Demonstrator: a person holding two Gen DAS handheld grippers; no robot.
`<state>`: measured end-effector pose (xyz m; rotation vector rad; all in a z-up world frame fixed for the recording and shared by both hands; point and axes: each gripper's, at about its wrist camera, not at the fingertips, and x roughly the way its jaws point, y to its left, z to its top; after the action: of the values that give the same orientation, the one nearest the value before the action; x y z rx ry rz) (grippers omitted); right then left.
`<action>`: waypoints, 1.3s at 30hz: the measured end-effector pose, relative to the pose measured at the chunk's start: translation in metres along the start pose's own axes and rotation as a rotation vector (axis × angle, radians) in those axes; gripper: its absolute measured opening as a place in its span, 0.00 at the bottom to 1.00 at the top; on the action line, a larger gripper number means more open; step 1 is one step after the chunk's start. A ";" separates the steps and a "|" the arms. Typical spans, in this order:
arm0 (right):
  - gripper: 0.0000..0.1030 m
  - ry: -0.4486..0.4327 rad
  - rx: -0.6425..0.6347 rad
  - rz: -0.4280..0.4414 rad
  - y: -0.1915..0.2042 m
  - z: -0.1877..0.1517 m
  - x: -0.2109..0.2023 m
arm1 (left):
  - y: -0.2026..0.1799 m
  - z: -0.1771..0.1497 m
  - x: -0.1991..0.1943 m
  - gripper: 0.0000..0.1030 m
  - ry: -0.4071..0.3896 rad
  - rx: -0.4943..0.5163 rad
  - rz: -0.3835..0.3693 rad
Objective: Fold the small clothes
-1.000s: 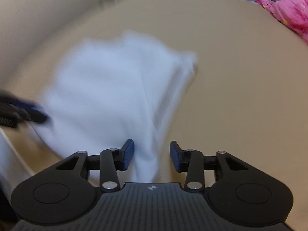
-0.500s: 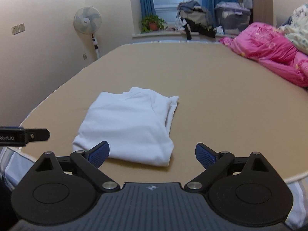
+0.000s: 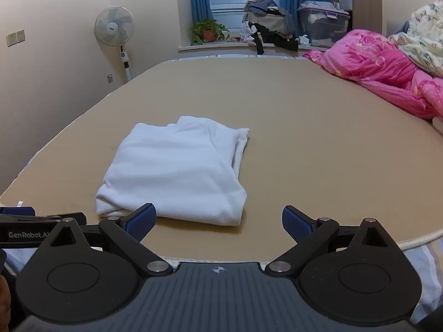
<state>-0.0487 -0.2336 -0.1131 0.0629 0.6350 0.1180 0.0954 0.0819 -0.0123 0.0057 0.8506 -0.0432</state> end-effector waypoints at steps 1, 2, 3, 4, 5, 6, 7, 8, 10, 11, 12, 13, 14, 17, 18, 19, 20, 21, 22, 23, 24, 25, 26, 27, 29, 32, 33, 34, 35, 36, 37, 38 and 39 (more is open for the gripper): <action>0.95 -0.002 -0.007 0.003 0.002 0.000 0.001 | -0.001 0.000 0.000 1.00 -0.006 0.006 -0.001; 0.95 -0.001 -0.009 0.006 0.002 0.000 0.001 | -0.001 0.000 0.002 1.00 -0.010 0.010 -0.002; 0.95 0.001 -0.011 0.009 0.003 0.001 0.002 | -0.001 0.001 0.002 1.00 -0.014 0.011 -0.001; 0.95 0.002 -0.012 0.012 0.004 0.001 0.003 | -0.001 0.001 0.002 1.00 -0.018 0.010 -0.002; 0.95 0.004 -0.013 0.014 0.004 0.001 0.003 | 0.000 0.001 0.002 1.00 -0.021 0.009 -0.003; 0.95 0.004 -0.014 0.016 0.005 0.001 0.004 | 0.000 0.001 0.002 1.00 -0.023 0.009 -0.003; 0.95 0.004 -0.015 0.018 0.006 0.002 0.004 | 0.001 0.001 0.002 1.00 -0.027 0.010 -0.002; 0.95 0.003 -0.015 0.018 0.007 0.002 0.005 | 0.001 0.002 0.003 1.00 -0.029 0.010 -0.001; 0.95 0.003 -0.017 0.022 0.008 0.003 0.006 | 0.002 0.002 0.004 1.00 -0.029 0.009 -0.002; 0.95 0.004 -0.018 0.024 0.008 0.003 0.006 | 0.002 0.002 0.003 1.00 -0.030 0.008 -0.002; 0.95 0.004 -0.018 0.026 0.008 0.003 0.006 | 0.002 0.002 0.003 1.00 -0.031 0.009 -0.002; 0.95 0.004 -0.020 0.028 0.009 0.003 0.006 | 0.002 0.002 0.004 1.00 -0.031 0.010 -0.003; 0.95 0.004 -0.024 0.030 0.010 0.003 0.007 | 0.002 0.002 0.004 1.00 -0.032 0.011 -0.004; 0.95 0.001 -0.035 0.033 0.013 0.003 0.007 | 0.002 0.004 0.005 1.00 -0.034 0.015 -0.008; 0.95 0.000 -0.039 0.035 0.014 0.003 0.007 | 0.001 0.003 0.005 1.00 -0.034 0.015 -0.009; 0.95 -0.001 -0.043 0.036 0.015 0.003 0.007 | 0.000 0.002 0.004 1.00 -0.035 0.017 -0.009; 0.95 -0.002 -0.047 0.038 0.013 0.003 0.006 | -0.001 0.002 0.004 1.00 -0.036 0.018 -0.010; 0.95 -0.004 -0.050 0.038 0.014 0.003 0.006 | -0.001 0.002 0.004 1.00 -0.036 0.019 -0.011; 0.95 -0.005 -0.053 0.039 0.015 0.003 0.006 | -0.002 0.002 0.005 1.00 -0.036 0.020 -0.014; 0.95 -0.006 -0.054 0.039 0.015 0.003 0.006 | -0.002 0.002 0.005 1.00 -0.037 0.021 -0.015; 0.95 -0.005 -0.055 0.039 0.015 0.003 0.006 | -0.002 0.002 0.005 1.00 -0.037 0.022 -0.015; 0.95 -0.005 -0.056 0.038 0.015 0.003 0.006 | -0.003 0.002 0.005 1.00 -0.037 0.023 -0.016; 0.95 -0.005 -0.056 0.038 0.015 0.003 0.006 | -0.003 0.002 0.005 1.00 -0.037 0.023 -0.018; 0.95 -0.006 -0.055 0.039 0.015 0.003 0.006 | -0.003 0.002 0.006 1.00 -0.037 0.023 -0.018; 0.95 -0.006 -0.056 0.040 0.015 0.003 0.005 | -0.003 0.002 0.006 1.00 -0.039 0.023 -0.018; 0.95 -0.009 -0.057 0.041 0.015 0.004 0.005 | -0.003 0.003 0.006 1.00 -0.042 0.022 -0.019; 0.95 -0.009 -0.058 0.041 0.015 0.004 0.006 | -0.003 0.003 0.006 1.00 -0.042 0.021 -0.019; 0.95 -0.010 -0.060 0.041 0.016 0.003 0.006 | -0.002 0.003 0.007 1.00 -0.042 0.020 -0.020; 0.95 -0.011 -0.061 0.041 0.016 0.003 0.006 | -0.002 0.003 0.007 1.00 -0.042 0.019 -0.021; 0.95 -0.011 -0.062 0.041 0.016 0.003 0.006 | -0.002 0.004 0.007 1.00 -0.042 0.019 -0.021; 0.95 -0.012 -0.061 0.041 0.016 0.003 0.006 | -0.002 0.004 0.007 1.00 -0.043 0.019 -0.021; 0.95 -0.012 -0.061 0.042 0.017 0.003 0.006 | -0.002 0.004 0.007 1.00 -0.044 0.020 -0.022; 0.95 -0.013 -0.062 0.041 0.017 0.003 0.006 | -0.002 0.004 0.007 1.00 -0.045 0.021 -0.023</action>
<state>-0.0434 -0.2163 -0.1127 0.0174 0.6173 0.1768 0.1027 0.0792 -0.0151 0.0151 0.8057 -0.0734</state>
